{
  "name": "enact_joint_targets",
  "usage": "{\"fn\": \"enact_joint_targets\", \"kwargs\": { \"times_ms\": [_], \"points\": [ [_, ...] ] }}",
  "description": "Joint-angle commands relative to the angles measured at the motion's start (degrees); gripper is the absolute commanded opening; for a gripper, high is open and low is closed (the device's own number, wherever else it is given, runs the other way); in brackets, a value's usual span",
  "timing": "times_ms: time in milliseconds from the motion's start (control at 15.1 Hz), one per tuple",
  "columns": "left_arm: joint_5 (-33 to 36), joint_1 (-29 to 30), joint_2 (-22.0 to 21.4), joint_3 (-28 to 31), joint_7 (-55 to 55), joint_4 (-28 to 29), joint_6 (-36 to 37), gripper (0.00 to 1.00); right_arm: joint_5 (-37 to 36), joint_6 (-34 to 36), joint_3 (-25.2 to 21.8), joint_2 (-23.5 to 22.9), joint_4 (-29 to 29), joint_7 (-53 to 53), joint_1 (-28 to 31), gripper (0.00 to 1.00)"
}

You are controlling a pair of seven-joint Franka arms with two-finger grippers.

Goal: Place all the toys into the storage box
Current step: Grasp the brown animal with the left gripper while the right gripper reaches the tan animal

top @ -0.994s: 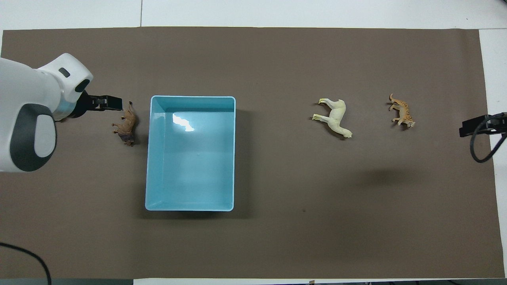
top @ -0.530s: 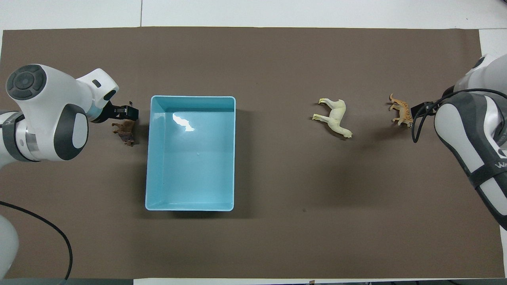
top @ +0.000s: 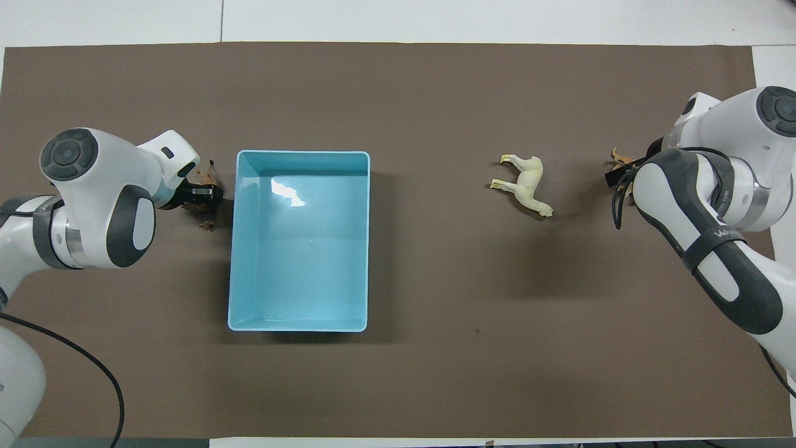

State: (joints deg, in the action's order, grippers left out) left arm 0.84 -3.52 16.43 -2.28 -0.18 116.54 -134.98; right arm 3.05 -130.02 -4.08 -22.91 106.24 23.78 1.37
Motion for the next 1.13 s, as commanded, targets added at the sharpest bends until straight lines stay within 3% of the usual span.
{"fn": "enact_joint_targets", "kwargs": {
  "times_ms": [0, 331, 398, 530, 597, 663, 862, 1061],
  "points": [
    [0.1, -0.4, -0.3, 0.4, 0.0, 2.5, -3.8, 0.0, 0.6, -4.4, 0.1, 0.4, 3.4, 1.9, 0.5, 1.0],
    [0.1, 0.4, -0.3, 0.4, 0.1, -2.4, 0.6, 0.0, 0.6, -5.3, 0.0, -0.8, 3.8, 1.2, 0.8, 1.0],
    [0.1, 0.4, -0.3, 0.4, 0.1, -5.0, 2.8, 0.0, 0.6, -5.6, 0.0, -0.8, 3.8, 1.2, 0.8, 0.94],
    [0.0, 0.4, -0.3, 0.4, 0.1, -12.3, 10.7, 0.0, 0.6, -5.6, 0.0, -0.8, 3.8, 1.3, 1.1, 0.58],
    [0.0, 0.4, -0.3, 0.4, -0.2, -16.2, 15.1, 0.0, 0.6, -5.7, 0.0, -0.8, 3.9, 1.0, 1.0, 0.2],
    [-0.1, -0.2, -0.8, 0.4, -0.7, -19.3, 18.7, 0.0, 0.6, -5.6, 0.0, -0.8, 3.9, -0.3, 1.1, 0.0],
    [0.0, -2.8, -3.9, -0.4, -7.5, -23.4, 25.9, 0.0, 0.6, -5.4, 0.1, -0.8, 3.8, -5.5, 0.8, 0.0],
    [0.0, -11.5, -7.2, -0.5, -20.3, -22.5, 30.3, 0.0, 0.6, -4.0, 0.0, -0.6, 3.3, -6.2, 0.8, 0.0]
  ]
}}
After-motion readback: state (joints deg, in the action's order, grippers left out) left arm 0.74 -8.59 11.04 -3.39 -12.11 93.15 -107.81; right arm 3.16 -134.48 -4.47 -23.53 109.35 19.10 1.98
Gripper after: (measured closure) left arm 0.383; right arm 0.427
